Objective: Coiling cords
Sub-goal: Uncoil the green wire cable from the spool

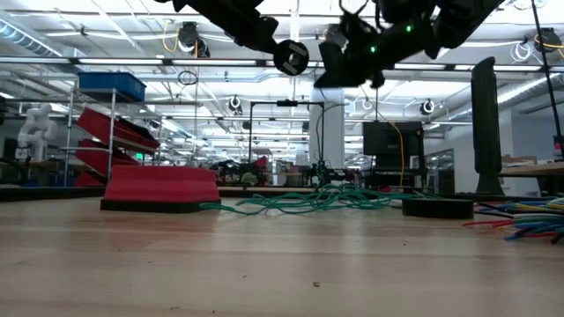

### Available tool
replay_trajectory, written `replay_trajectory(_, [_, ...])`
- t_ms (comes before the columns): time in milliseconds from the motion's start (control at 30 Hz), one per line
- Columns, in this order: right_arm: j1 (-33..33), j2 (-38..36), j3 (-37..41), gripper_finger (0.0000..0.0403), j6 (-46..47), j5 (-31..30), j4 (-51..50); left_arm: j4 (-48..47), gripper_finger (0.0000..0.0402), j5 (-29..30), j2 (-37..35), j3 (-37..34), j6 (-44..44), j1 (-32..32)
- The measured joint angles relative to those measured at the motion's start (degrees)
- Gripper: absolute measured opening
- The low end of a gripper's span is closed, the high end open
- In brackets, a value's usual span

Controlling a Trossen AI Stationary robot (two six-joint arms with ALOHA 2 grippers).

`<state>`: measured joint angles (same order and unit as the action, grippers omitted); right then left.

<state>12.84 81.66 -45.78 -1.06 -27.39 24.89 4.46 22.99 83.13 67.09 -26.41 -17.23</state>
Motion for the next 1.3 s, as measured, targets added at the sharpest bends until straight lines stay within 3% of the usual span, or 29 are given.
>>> replay_trajectory(433, [2.5,6.57,0.0,0.0,5.36,24.24,4.44,1.29,0.0,-1.95,0.0,0.0,3.63,-2.88])
replay_trajectory(800, [-2.43,7.01,-0.39,0.0,4.17,37.67,6.87,2.85,0.0,1.02,1.55,-3.13,2.0,-6.0])
replay_trajectory(933, [-4.46,5.76,-1.43,0.0,1.08,35.64,7.07,3.12,0.0,1.04,2.08,-5.77,1.87,-6.48])
replay_trajectory(1200, [-4.91,-1.92,-1.57,0.0,-3.71,16.45,1.85,4.17,0.0,2.88,2.05,-9.72,-0.51,-7.4])
replay_trajectory(1300, [-2.79,-3.9,-1.59,0.0,-1.96,12.27,-3.56,5.41,0.0,2.9,2.05,-10.63,-0.53,-7.97])
